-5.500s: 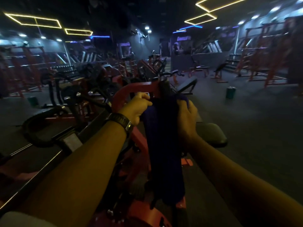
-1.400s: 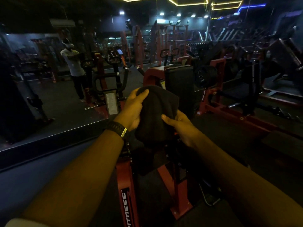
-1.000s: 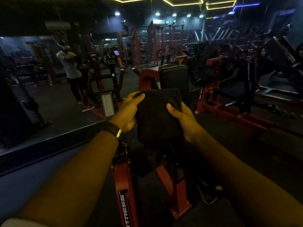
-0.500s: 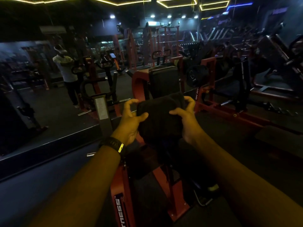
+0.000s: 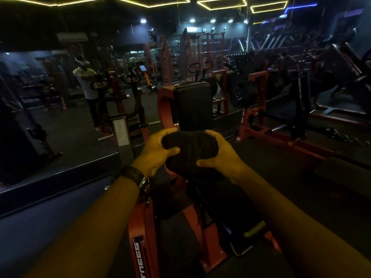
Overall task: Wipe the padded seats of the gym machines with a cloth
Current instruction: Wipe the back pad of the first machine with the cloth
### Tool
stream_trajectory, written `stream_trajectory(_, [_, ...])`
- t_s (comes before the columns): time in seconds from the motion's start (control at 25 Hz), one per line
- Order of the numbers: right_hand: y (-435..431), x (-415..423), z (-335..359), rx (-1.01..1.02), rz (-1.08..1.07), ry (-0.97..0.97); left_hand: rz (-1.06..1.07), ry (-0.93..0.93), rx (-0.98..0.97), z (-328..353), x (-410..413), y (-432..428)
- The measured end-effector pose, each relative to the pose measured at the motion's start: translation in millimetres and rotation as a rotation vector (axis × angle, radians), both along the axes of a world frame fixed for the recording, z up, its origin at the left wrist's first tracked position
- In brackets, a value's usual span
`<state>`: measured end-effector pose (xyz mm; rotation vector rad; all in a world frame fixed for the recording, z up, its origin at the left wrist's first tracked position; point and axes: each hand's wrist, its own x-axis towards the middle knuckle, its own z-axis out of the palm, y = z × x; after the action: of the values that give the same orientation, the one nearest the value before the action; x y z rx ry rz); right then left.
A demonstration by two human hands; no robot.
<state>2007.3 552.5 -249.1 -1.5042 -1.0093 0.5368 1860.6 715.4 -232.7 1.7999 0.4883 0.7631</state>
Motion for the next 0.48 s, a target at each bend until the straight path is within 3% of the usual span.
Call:
stream_trajectory(0.24, [13, 14, -3, -0.047, -0.35, -0.251, 0.116, 0.039, 0.159, -3, 20, -6])
stream_trajectory(0.36, [23, 27, -6, 0.078, -0.408, -0.234, -0.036, 0.128, 0.096, -9, 28, 2])
stream_trajectory(0.48, [30, 34, -6, 0.072, -0.451, -0.152, 0.034, 0.119, 0.107, -13, 45, 19])
